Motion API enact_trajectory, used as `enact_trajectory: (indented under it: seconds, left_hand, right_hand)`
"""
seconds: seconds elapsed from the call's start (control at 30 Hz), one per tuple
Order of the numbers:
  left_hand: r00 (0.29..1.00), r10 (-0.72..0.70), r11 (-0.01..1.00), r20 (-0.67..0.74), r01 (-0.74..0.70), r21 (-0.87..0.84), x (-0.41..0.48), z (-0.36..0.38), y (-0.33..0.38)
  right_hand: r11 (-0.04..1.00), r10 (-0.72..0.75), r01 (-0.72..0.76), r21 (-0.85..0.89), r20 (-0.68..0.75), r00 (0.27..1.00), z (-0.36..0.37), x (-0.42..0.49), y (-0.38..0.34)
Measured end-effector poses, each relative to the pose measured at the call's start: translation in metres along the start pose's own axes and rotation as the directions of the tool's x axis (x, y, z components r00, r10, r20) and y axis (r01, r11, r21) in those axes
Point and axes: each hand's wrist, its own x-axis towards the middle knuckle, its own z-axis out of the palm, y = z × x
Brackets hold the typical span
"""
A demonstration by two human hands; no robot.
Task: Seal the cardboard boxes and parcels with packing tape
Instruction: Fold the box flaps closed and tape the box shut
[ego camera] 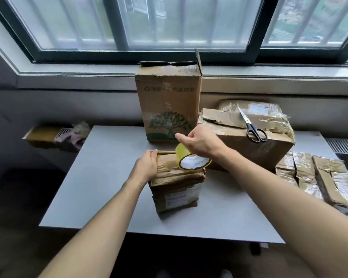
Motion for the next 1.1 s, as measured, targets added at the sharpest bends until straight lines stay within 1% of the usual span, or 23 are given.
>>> enact_trajectory:
  seconds: [0.07, 0.13, 0.2, 0.23, 0.27, 0.3, 0.37, 0.4, 0.47, 0.5, 0.53, 0.57, 0.6, 0.67, 0.7, 0.77, 0.8, 0.83, 0.9, 0.93, 0.97, 1.03, 1.1]
  left_hand:
    - [1.0, 0.011, 0.999, -0.008, -0.01, 0.032, 0.001, 0.002, 0.0]
    - [1.0, -0.005, 0.996, -0.019, 0.007, 0.085, -0.003, 0.003, 0.006]
    - [0.996, 0.024, 0.974, -0.087, -0.004, 0.226, -0.007, 0.0, 0.012]
    - [0.987, 0.089, 0.952, -0.133, -0.045, 0.302, -0.008, -0.002, 0.017]
    - [0.968, 0.176, 0.935, -0.181, -0.108, 0.337, -0.008, -0.003, 0.024]
    - [0.944, 0.261, 0.925, -0.202, -0.185, 0.331, -0.007, -0.002, 0.032]
    - [0.92, 0.359, 0.912, -0.158, -0.31, 0.267, -0.004, 0.004, 0.051]
    - [0.924, 0.369, 0.911, -0.103, -0.338, 0.238, -0.003, 0.009, 0.058]
    - [0.938, 0.347, 0.909, -0.013, -0.333, 0.251, -0.002, 0.021, 0.065]
    - [0.942, 0.336, 0.906, -0.012, -0.319, 0.278, -0.001, 0.025, 0.064]
    - [0.941, 0.337, 0.904, -0.029, -0.314, 0.289, 0.0, 0.028, 0.061]
    - [0.938, 0.344, 0.903, -0.046, -0.317, 0.289, 0.0, 0.029, 0.06]
    - [0.934, 0.354, 0.898, -0.048, -0.325, 0.297, 0.002, 0.03, 0.057]
    - [0.935, 0.353, 0.896, -0.03, -0.329, 0.3, 0.002, 0.03, 0.052]
    - [0.936, 0.351, 0.894, -0.022, -0.328, 0.304, 0.001, 0.029, 0.05]
    - [0.934, 0.357, 0.888, -0.027, -0.33, 0.321, 0.0, 0.027, 0.046]
    - [0.931, 0.362, 0.882, -0.035, -0.331, 0.336, 0.001, 0.027, 0.043]
    - [0.93, 0.365, 0.875, -0.039, -0.328, 0.357, 0.0, 0.027, 0.043]
    - [0.933, 0.357, 0.876, -0.036, -0.321, 0.361, -0.001, 0.027, 0.045]
    - [0.935, 0.352, 0.879, -0.036, -0.317, 0.357, -0.001, 0.027, 0.045]
    - [0.936, 0.351, 0.878, -0.031, -0.317, 0.359, -0.001, 0.027, 0.045]
    - [0.929, 0.368, 0.867, -0.029, -0.332, 0.37, 0.0, 0.03, 0.044]
    - [0.93, 0.364, 0.874, -0.052, -0.322, 0.365, -0.001, 0.032, 0.042]
  right_hand:
    - [0.996, 0.003, -0.002, -0.094, 0.014, 1.0, -0.01, -0.002, 0.006]
    - [0.992, -0.023, 0.024, -0.123, 0.005, 1.0, -0.01, -0.005, 0.008]
    - [0.986, -0.059, 0.057, -0.154, -0.006, 0.998, -0.005, -0.007, 0.007]
    - [0.984, -0.07, 0.068, -0.164, -0.01, 0.997, -0.004, -0.007, 0.008]
    - [0.985, -0.074, 0.071, -0.159, -0.013, 0.997, -0.005, -0.007, 0.009]
    - [0.988, -0.07, 0.067, -0.141, -0.017, 0.997, -0.006, -0.006, 0.011]
    - [0.991, -0.069, 0.065, -0.115, -0.026, 0.997, -0.008, -0.007, 0.014]
    - [0.99, -0.078, 0.074, -0.121, -0.031, 0.996, -0.008, -0.007, 0.016]
    - [0.984, -0.11, 0.1, -0.145, -0.059, 0.992, -0.007, -0.012, 0.017]
    - [0.985, -0.122, 0.111, -0.134, -0.08, 0.989, -0.006, -0.014, 0.019]
    - [0.99, -0.125, 0.116, -0.085, -0.109, 0.986, -0.006, -0.017, 0.023]
    - [0.994, -0.106, 0.11, 0.019, -0.138, 0.985, -0.005, -0.018, 0.03]
    - [0.979, -0.057, 0.086, 0.184, -0.16, 0.986, -0.002, -0.019, 0.039]
    - [0.863, 0.083, 0.008, 0.505, -0.156, 0.984, 0.006, -0.022, 0.053]
    - [0.801, 0.145, -0.038, 0.597, -0.132, 0.981, 0.012, -0.023, 0.056]
    - [0.734, 0.219, -0.117, 0.669, -0.071, 0.973, 0.019, -0.024, 0.055]
    - [0.736, 0.233, -0.144, 0.662, -0.049, 0.971, 0.019, -0.022, 0.051]
    - [0.763, 0.231, -0.155, 0.627, -0.041, 0.972, 0.016, -0.018, 0.047]
    - [0.899, 0.164, -0.117, 0.422, -0.078, 0.983, 0.0, -0.013, 0.034]
    - [0.952, 0.108, -0.074, 0.296, -0.099, 0.989, -0.01, -0.012, 0.028]
    - [0.981, 0.062, -0.037, 0.191, -0.126, 0.99, -0.02, -0.011, 0.025]
    - [0.999, 0.016, -0.009, 0.043, -0.17, 0.985, -0.035, -0.009, 0.029]
    - [0.996, 0.008, -0.025, -0.083, -0.195, 0.981, -0.039, -0.01, 0.037]
